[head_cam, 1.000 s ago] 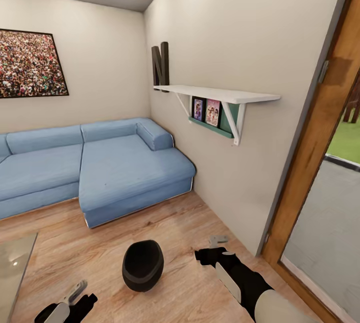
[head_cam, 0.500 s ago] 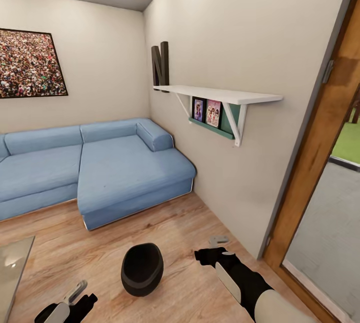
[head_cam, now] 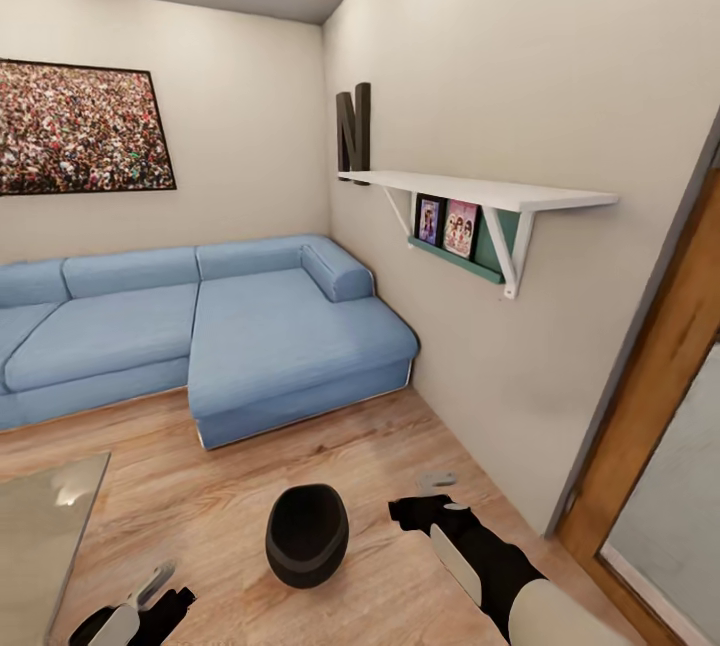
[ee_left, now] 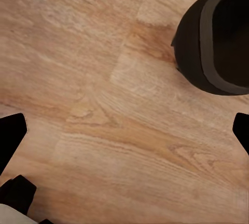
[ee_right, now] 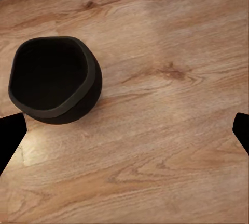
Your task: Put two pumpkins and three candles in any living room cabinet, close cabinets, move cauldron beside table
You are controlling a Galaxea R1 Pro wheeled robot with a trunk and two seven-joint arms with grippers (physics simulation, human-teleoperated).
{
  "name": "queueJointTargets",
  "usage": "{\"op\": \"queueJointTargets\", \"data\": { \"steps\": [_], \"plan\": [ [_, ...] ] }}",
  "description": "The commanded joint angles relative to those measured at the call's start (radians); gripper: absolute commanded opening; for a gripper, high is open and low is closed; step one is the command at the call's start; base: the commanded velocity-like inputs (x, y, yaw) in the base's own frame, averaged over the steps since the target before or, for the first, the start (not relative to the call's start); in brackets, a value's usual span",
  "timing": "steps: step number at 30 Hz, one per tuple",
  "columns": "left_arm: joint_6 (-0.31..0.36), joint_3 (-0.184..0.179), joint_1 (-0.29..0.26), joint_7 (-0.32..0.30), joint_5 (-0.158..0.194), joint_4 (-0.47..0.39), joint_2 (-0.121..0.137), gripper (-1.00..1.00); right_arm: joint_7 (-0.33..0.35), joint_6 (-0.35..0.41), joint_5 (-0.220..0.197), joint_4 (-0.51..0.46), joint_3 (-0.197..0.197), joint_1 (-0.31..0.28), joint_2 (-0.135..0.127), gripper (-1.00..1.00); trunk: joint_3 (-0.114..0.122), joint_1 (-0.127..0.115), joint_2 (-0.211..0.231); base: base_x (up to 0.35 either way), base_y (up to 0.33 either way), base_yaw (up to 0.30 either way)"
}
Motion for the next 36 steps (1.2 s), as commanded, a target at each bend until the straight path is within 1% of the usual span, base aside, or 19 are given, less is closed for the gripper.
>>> {"op": "queueJointTargets", "data": {
  "steps": [1, 5, 7, 12, 26, 36],
  "plan": [
    [0.0, -0.007, -0.001, 0.009, 0.009, -0.002, 0.001, 1.0, -0.01, 0.003, -0.011, -0.002, 0.007, -0.001, -0.001, 1.0, -0.001, 0.0, -0.001, 0.036, -0.017, 0.273],
    [0.0, -0.007, -0.001, 0.009, 0.009, -0.002, 0.0, 1.0, -0.01, 0.003, -0.011, -0.002, 0.007, -0.001, -0.001, 1.0, -0.001, 0.0, -0.001, 0.108, -0.09, 0.24],
    [0.0, -0.007, -0.001, 0.009, 0.007, -0.002, -0.007, 1.0, -0.009, 0.003, -0.011, -0.002, 0.007, -0.001, -0.001, 1.0, -0.001, 0.0, -0.001, 0.082, -0.06, 0.065],
    [0.0, -0.007, -0.001, 0.009, 0.006, -0.002, -0.013, 1.0, -0.009, 0.003, -0.011, -0.002, 0.007, -0.001, -0.001, 1.0, -0.001, 0.0, -0.001, 0.019, -0.013, 0.015],
    [-0.001, -0.008, -0.001, 0.009, 0.005, -0.002, -0.015, 1.0, -0.009, 0.003, -0.011, -0.001, 0.007, -0.001, 0.001, 1.0, -0.001, 0.0, -0.001, 0.003, -0.001, 0.001],
    [-0.002, -0.008, -0.001, 0.009, 0.005, -0.002, -0.015, 1.0, -0.009, 0.003, -0.011, -0.001, 0.007, -0.001, 0.001, 1.0, -0.001, 0.0, -0.001, 0.079, -0.046, 0.0]
  ]
}}
